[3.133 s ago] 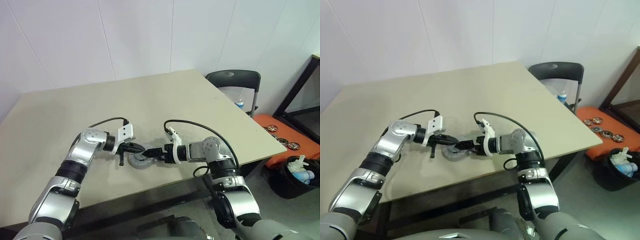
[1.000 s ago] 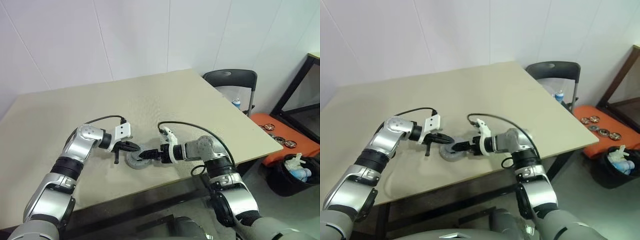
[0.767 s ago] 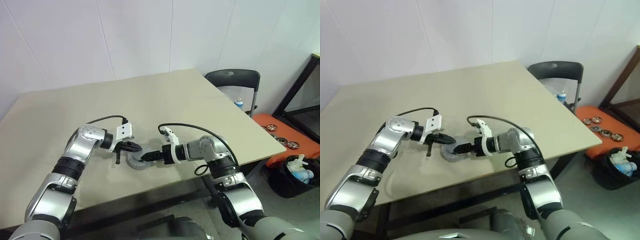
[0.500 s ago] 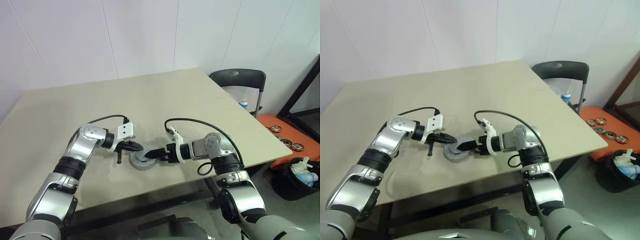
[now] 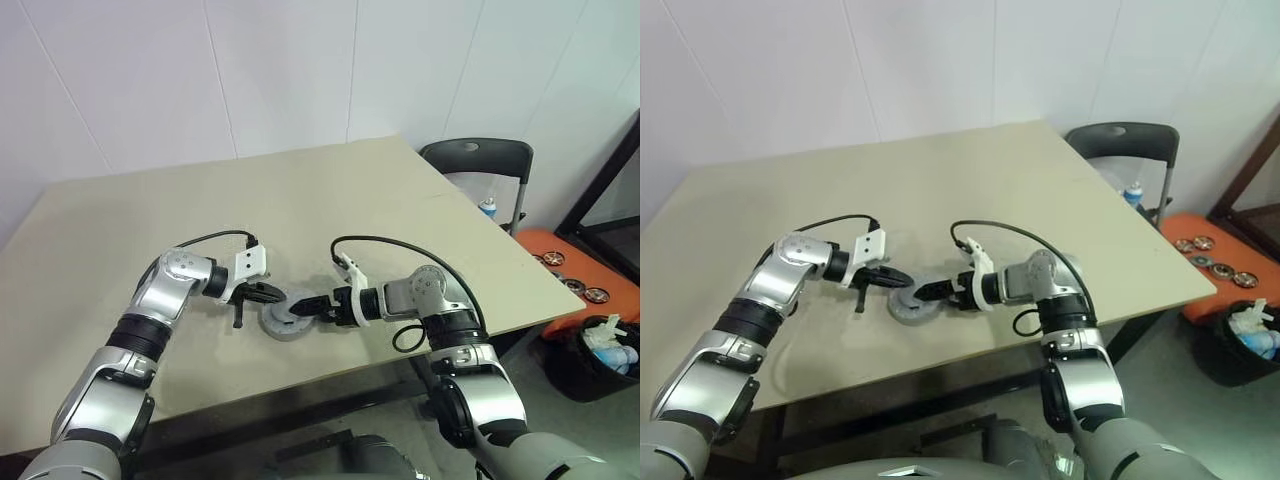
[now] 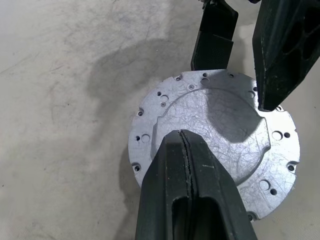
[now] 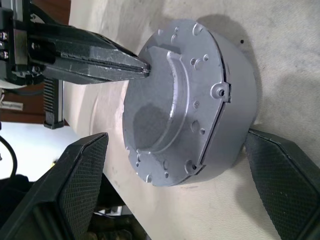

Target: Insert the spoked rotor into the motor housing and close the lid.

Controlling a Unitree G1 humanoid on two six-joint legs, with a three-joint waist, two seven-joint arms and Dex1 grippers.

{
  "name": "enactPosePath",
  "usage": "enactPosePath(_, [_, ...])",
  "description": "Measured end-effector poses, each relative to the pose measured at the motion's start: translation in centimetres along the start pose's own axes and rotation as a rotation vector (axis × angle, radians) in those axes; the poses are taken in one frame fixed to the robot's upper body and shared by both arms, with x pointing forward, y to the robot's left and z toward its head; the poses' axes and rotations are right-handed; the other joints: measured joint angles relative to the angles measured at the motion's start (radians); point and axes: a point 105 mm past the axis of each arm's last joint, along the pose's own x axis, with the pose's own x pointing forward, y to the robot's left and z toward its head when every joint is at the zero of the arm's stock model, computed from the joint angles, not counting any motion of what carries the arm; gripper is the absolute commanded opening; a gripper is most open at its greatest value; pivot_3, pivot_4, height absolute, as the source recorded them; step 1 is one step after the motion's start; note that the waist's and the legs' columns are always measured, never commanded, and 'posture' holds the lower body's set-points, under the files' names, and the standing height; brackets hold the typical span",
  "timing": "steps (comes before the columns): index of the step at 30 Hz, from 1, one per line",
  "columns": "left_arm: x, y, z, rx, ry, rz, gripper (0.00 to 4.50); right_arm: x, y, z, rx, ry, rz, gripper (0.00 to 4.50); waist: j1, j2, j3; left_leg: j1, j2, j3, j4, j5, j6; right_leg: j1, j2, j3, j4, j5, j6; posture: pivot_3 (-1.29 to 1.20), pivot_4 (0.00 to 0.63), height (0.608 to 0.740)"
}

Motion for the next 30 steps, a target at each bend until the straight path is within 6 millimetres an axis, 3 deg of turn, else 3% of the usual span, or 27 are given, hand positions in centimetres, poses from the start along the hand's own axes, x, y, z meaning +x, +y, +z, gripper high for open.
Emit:
enactPosePath(6, [0.0,0.0,-0.1,-0.002,0.000,-0.001,0.00,-0.4,-0.2,0.0,-0.003,0.006,0.000,4.47,0.001,0.001,-0.002,0.000,-0.007,0.000,0.000,0.000,0.000,0.001,-0.008,0.000,0.000,0.000,0.000,0.00,0.000,0.740])
enactPosePath(13, [-0.3,0.1,-0.3,-0.009,0.013,0.006,0.00,1.0,0.8,0.4,0.038,-0.009,0.026,4.47,-0.015,-0.002,-0.004,0.002,-0.011,0.000,0.000,0.000,0.000,0.000,-0.010,0.001,0.001,0.000,0.000,0.00,0.000,0.740])
enactPosePath(17, [-0.4,0.1,-0.3,-0.007,0.015,0.008,0.00,1.9,1.0,0.6,0.065,-0.022,0.028,3.56,-0.032,-0.002,-0.002,0.002,-0.002,0.001,0.000,0.000,0.000,-0.003,-0.008,-0.005,0.001,0.000,0.001,0.00,0.000,0.740])
enactPosePath(22, [-0.6,0.3,0.0,0.004,0.010,0.013,0.00,1.6,0.8,0.8,0.090,-0.042,0.048,2.19,-0.031,-0.002,-0.001,-0.001,0.000,0.000,-0.001,0.000,0.000,-0.007,-0.006,-0.010,0.003,0.002,0.001,0.00,0.000,0.740])
enactPosePath(30, [-0.4,0.5,0.3,0.012,0.002,0.020,0.00,1.0,0.7,1.2,0.100,-0.062,0.064,2.06,-0.028,0.004,-0.003,-0.002,-0.005,0.003,-0.003,-0.002,-0.004,-0.010,-0.010,-0.004,0.001,0.002,0.000,0.00,0.000,0.740])
